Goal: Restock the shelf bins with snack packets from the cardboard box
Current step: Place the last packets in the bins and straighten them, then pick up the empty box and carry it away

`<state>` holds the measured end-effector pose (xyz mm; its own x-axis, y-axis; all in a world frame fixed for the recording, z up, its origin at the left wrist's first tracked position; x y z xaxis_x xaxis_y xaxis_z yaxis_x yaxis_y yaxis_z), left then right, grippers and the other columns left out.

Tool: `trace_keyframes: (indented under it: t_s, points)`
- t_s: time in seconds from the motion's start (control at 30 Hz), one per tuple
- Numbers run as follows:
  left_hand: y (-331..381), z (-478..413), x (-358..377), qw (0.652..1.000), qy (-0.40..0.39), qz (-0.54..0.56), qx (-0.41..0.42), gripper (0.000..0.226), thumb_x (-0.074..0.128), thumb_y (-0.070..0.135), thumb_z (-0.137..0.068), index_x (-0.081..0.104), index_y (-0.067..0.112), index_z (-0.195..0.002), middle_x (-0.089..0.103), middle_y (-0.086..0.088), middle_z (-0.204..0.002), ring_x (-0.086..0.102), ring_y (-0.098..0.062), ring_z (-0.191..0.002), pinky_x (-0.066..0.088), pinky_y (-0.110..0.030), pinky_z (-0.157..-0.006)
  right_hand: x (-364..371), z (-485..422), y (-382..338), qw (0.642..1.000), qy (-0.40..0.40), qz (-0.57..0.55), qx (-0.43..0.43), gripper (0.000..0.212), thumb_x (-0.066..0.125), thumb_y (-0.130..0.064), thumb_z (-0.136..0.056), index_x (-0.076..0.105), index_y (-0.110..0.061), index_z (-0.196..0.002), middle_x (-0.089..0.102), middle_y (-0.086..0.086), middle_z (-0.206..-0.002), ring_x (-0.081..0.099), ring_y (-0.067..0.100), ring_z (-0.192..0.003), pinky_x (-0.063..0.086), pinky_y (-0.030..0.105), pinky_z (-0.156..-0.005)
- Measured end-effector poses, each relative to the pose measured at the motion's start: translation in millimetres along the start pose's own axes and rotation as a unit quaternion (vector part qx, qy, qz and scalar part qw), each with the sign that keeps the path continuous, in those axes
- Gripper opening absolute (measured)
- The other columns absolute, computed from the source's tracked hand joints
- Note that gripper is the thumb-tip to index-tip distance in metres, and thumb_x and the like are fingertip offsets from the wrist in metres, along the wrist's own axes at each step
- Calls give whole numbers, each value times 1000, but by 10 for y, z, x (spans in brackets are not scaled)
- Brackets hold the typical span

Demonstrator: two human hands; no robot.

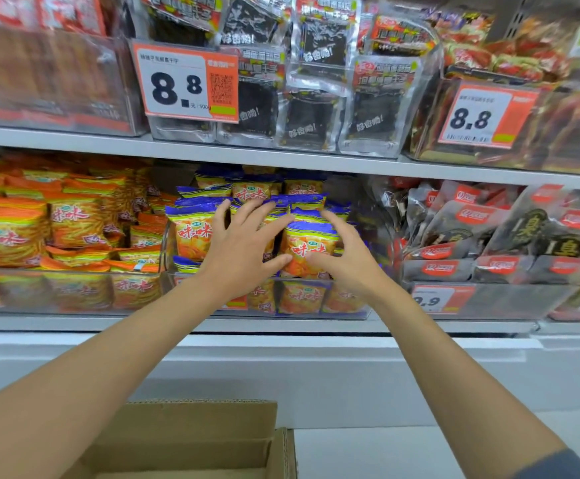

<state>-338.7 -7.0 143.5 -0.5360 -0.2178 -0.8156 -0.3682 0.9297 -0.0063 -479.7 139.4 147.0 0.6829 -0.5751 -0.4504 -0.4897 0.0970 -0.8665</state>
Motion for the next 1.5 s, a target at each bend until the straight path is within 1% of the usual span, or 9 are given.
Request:
trace_keyframes:
  t_s: [0.2, 0.27, 0.4, 0.47, 0.67, 0.77, 1.03, 1.27, 1.5]
  points:
    - [-50, 34, 9, 1000, -10, -11, -2, 74, 25, 73, -83, 34, 36, -148, 36, 0, -154, 22, -19, -146, 4, -55, -118, 75, -62, 11, 999, -27, -38, 9, 100, 79, -28, -76, 12, -44, -150, 40, -12, -147, 54, 4, -120, 51, 30, -95]
    - [-54, 38, 12, 1000, -8, -11, 4, 73, 27, 72, -85, 31, 36, -149, 34, 0, -155, 22, -19, -146, 4, -54, -119, 39, -26, -19, 999, -3, -32, -9, 98, 79, -24, -79, 15, -43, -151, 32, -16, -150, 45, -6, -123, 47, 18, -92]
    - [-80, 43, 4, 1000, -4, -7, 6, 74, 42, 69, -88, 28, 33, -151, 31, -1, -157, 20, -19, -147, 4, -53, -119, 36, 7, -27, 999, 21, 21, -30, 86, 78, -25, -80, 29, -37, -148, 32, -16, -152, 36, -2, -133, 40, 26, -106]
    - [-100, 72, 1, 1000, -2, -3, 10, 77, 39, 72, -85, 27, 32, -151, 29, -1, -157, 19, -18, -148, 5, -53, -119, 34, 8, -47, 1000, 15, -14, -15, 85, 80, -22, -79, 31, -37, -147, 38, -16, -144, 42, -10, -125, 47, 17, -94]
    - [-101, 107, -39, 1000, 2, 11, 16, 80, 41, 72, -82, 26, 35, -151, 26, 0, -159, 16, -18, -149, 3, -53, -118, 26, -16, -45, 998, 15, -67, 13, 95, 84, -21, -72, 27, -39, -146, 48, -12, -134, 58, 3, -115, 54, 36, -94]
    - [-95, 102, -51, 1000, 9, 16, 8, 78, 53, 67, -84, 30, 33, -150, 27, -1, -158, 18, -19, -148, 4, -54, -118, 3, -20, -89, 997, 29, -68, 24, 98, 82, -14, -75, 22, -32, -150, 47, -14, -129, 58, -16, -98, 54, 18, -82]
    - [-67, 180, -139, 999, 27, 36, -1, 65, 63, 55, -84, 48, 26, -139, 41, -4, -151, 32, -23, -143, 15, -54, -117, -60, 149, -111, 994, 61, 93, 2, 89, 80, -30, -77, 28, -38, -148, 22, -5, -153, 29, 15, -140, 34, 41, -113]
    - [-3, 284, -314, 998, 32, 46, 0, 53, 69, 48, -83, 57, 24, -129, 51, -3, -141, 43, -24, -133, 25, -48, -110, 1, 321, -312, 973, 97, 209, -13, 75, 75, -29, -82, 36, -34, -146, 17, -1, -157, 15, 15, -144, 25, 30, -110]
    - [27, 810, -669, 987, -31, 158, -27, 39, 67, 36, -88, 61, 18, -122, 59, -2, -120, 61, -23, -97, 46, -37, -80, 331, 843, -625, 945, 136, 286, -73, 33, 68, -19, -81, 60, -17, -113, 50, 1, -115, 57, 21, -95, 49, 36, -75]
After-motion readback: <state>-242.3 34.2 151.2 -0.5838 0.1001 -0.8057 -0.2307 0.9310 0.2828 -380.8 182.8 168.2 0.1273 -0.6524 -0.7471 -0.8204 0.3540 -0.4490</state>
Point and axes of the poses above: each hand's wrist, its own z-axis away from the middle knuckle, its own x-axis out of the palm, y = z × x, the point moved 1 cm from there along -z, towards the middle knuckle
